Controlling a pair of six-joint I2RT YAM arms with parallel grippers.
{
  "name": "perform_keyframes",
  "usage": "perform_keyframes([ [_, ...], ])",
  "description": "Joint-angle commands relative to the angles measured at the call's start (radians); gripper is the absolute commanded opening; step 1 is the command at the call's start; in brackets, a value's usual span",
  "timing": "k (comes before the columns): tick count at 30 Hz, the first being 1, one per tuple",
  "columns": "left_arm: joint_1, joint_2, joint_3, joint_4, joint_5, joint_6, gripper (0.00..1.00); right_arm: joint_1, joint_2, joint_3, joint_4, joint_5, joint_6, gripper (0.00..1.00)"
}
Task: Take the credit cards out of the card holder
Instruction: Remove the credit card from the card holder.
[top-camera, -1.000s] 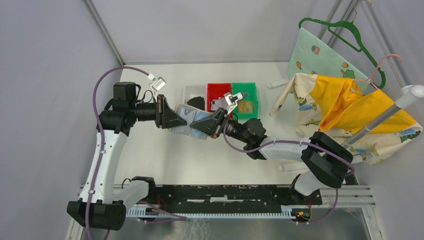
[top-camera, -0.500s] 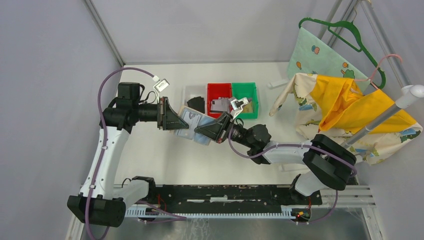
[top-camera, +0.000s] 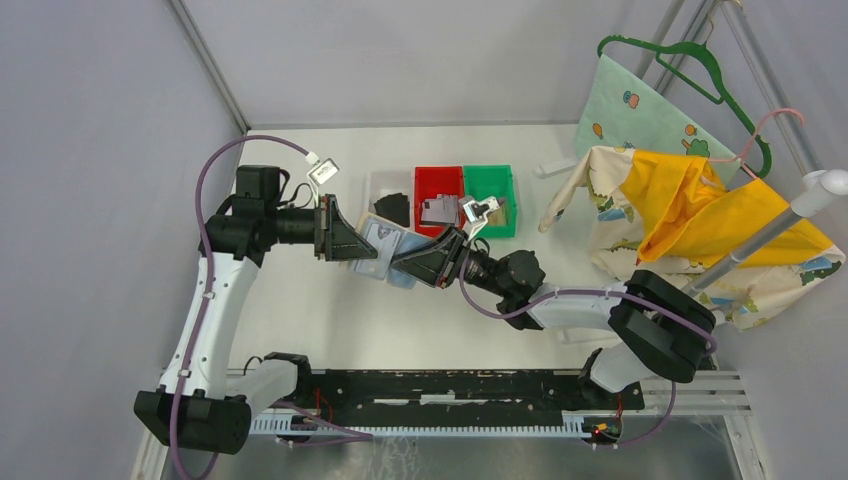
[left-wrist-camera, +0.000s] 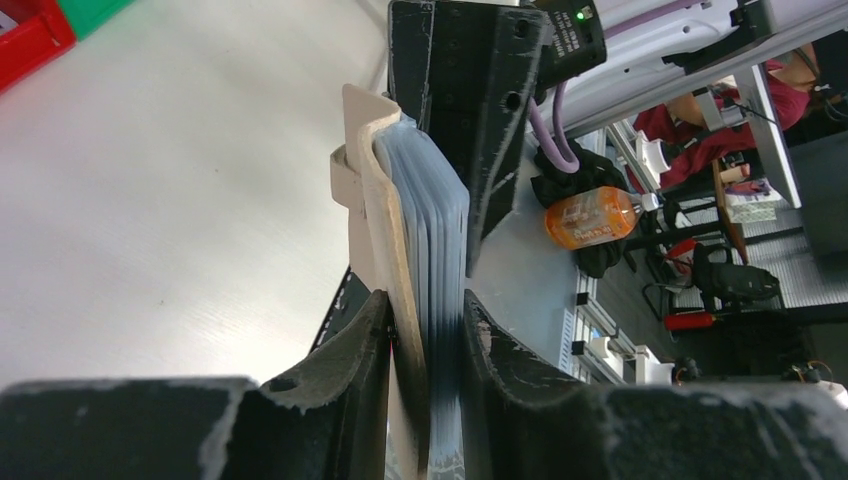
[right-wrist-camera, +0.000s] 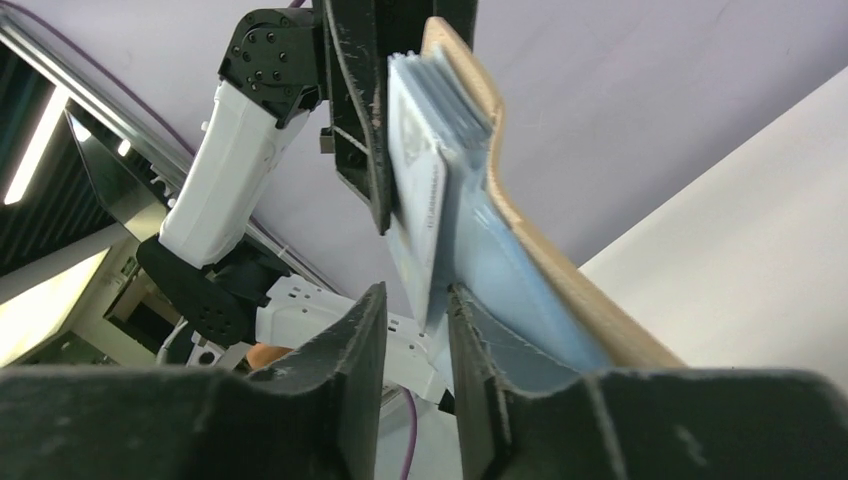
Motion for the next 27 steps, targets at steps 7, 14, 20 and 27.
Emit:
perform_keyframes([
  [7,-0.007,-0.018,0.054,0.0,0.118,0.005,0.23,-0.004,0.043,0.098,-0.021,-0.004,0.01,0.43],
  [14,-0.009,-0.023,0.048,0.0,0.12,0.01,0.23,0.01,0.111,0.164,0.035,-0.009,0.057,0.31],
  [20,-0.007,-0.034,0.041,0.0,0.14,0.049,0.23,0.009,0.16,0.148,0.205,-0.015,0.143,0.17],
  [27,-0.007,-0.021,0.042,0.0,0.146,0.058,0.38,0.004,0.133,0.094,0.254,-0.007,0.132,0.0],
])
